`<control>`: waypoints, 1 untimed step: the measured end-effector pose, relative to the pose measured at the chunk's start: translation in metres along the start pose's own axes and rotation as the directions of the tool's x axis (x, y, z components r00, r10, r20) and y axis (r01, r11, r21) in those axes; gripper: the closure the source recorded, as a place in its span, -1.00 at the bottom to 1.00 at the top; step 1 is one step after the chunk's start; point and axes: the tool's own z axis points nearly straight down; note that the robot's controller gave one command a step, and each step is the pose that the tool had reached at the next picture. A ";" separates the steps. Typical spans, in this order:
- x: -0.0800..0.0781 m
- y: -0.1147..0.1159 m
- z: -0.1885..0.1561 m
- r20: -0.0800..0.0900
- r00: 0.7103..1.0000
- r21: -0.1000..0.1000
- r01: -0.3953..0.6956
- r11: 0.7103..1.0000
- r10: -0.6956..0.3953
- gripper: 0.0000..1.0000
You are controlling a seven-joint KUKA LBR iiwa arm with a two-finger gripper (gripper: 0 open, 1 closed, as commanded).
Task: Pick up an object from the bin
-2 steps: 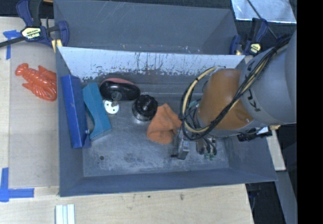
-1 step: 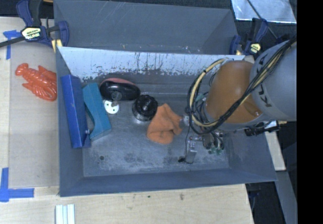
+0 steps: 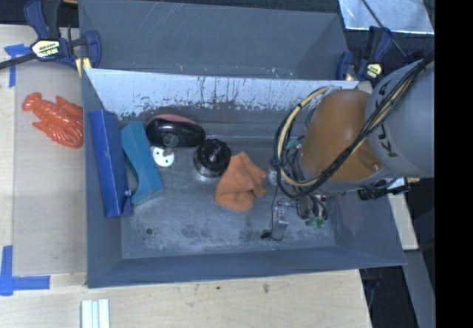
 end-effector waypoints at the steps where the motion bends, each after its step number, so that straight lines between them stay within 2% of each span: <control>1: -0.034 0.028 0.030 0.004 0.992 -0.001 -0.126 0.992 0.126 1.00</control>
Offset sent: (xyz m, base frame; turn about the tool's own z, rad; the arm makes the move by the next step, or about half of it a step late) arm 0.0000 0.0000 0.0000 0.0000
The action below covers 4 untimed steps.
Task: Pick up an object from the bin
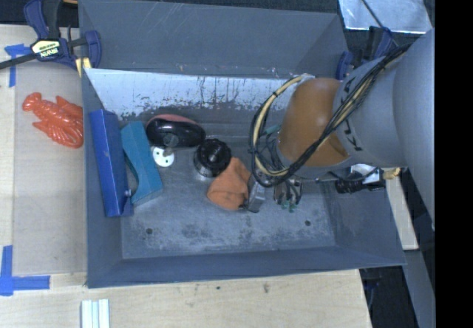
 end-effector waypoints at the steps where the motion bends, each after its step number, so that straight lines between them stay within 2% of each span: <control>1: 0.000 0.000 0.000 0.000 1.000 0.000 0.001 1.000 -0.001 1.00; 2: -0.029 0.004 -0.008 -0.006 1.000 0.001 -0.019 1.000 0.019 1.00; 3: -0.026 0.017 -0.010 -0.004 0.999 0.001 -0.032 0.999 0.032 1.00; 4: -0.039 0.022 -0.014 -0.006 1.000 0.001 -0.020 1.000 0.020 1.00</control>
Offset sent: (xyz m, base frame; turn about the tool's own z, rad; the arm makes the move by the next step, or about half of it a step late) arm 0.0365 -0.0055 0.0107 0.0263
